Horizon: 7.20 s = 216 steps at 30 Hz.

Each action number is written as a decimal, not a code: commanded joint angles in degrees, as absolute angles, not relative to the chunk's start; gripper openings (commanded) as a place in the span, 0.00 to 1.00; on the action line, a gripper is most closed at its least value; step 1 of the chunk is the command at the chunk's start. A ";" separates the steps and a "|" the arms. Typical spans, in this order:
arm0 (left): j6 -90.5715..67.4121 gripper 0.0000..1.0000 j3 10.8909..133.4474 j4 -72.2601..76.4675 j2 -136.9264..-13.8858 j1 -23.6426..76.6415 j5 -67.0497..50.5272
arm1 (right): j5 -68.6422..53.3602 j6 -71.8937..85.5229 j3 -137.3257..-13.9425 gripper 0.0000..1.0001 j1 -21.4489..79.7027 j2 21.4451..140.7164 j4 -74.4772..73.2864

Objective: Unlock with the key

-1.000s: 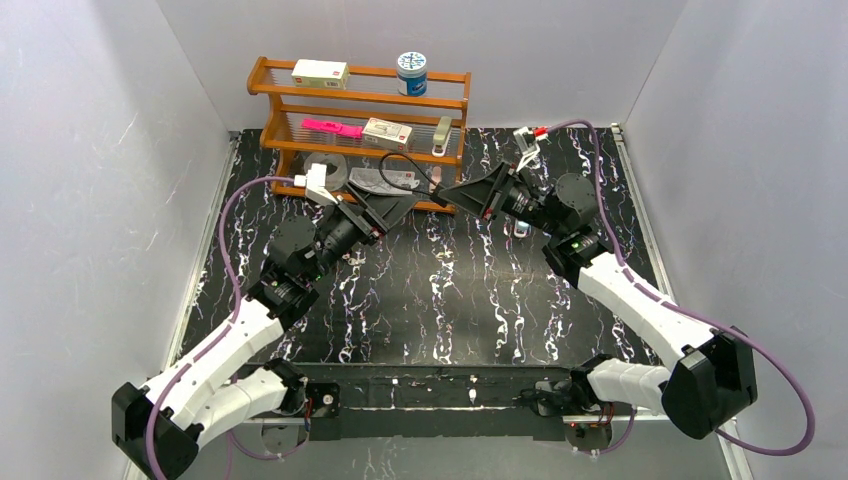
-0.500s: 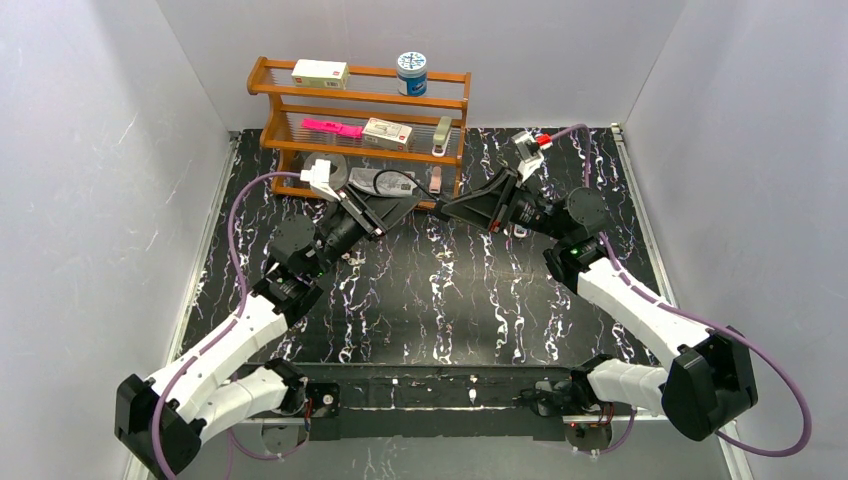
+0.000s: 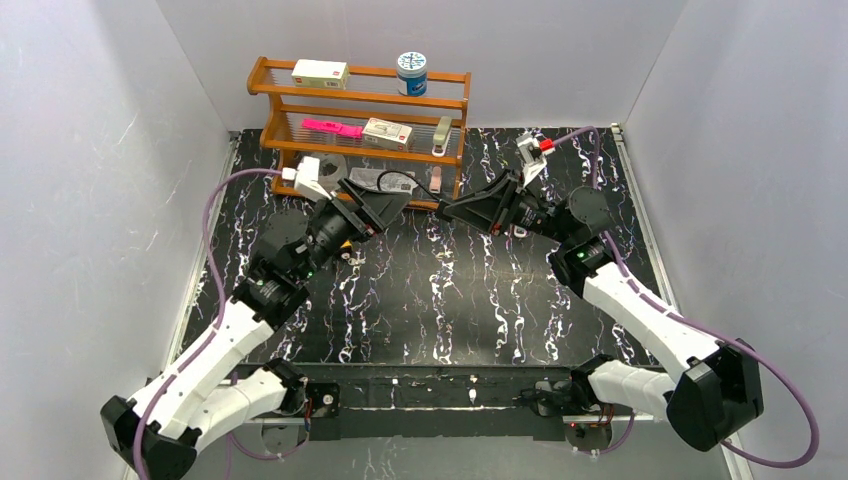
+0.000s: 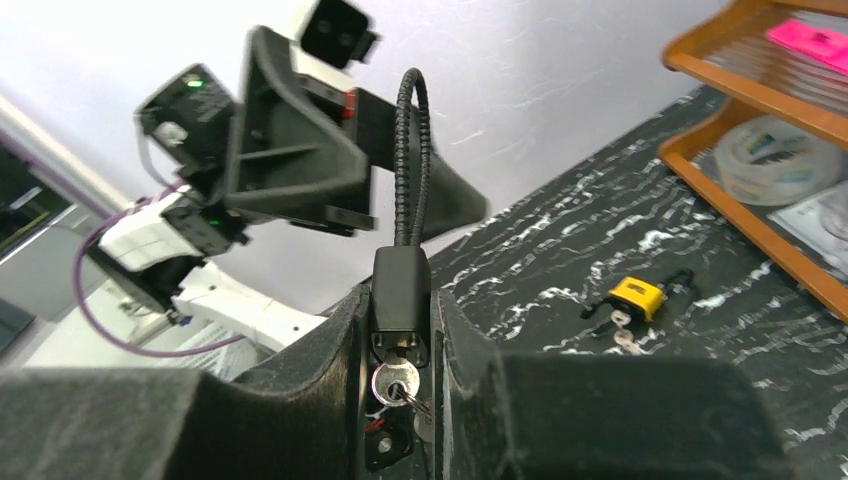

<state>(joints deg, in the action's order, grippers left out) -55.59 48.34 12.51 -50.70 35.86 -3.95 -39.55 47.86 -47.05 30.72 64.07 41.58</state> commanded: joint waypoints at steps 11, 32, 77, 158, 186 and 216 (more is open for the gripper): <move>-67.63 0.70 51.44 14.57 -52.58 35.94 -5.24 | -22.41 17.32 -58.27 0.01 41.39 63.92 19.52; -69.88 0.00 49.25 6.18 -53.22 35.95 4.75 | -20.17 11.49 -52.93 0.01 42.30 58.55 24.79; -82.49 0.00 42.76 1.64 -51.30 35.86 9.10 | -18.04 15.12 -49.16 0.13 42.28 56.61 22.61; -62.95 0.34 52.30 -20.69 -50.46 35.86 14.95 | -6.88 6.63 -49.05 0.01 47.90 67.13 9.00; -66.14 0.93 57.96 -47.67 -40.55 35.86 59.24 | -23.43 5.33 -54.02 0.07 46.82 84.87 -10.73; -32.45 0.98 77.52 -38.39 -52.37 35.86 35.62 | 35.14 8.22 -62.52 0.78 46.67 59.10 -15.76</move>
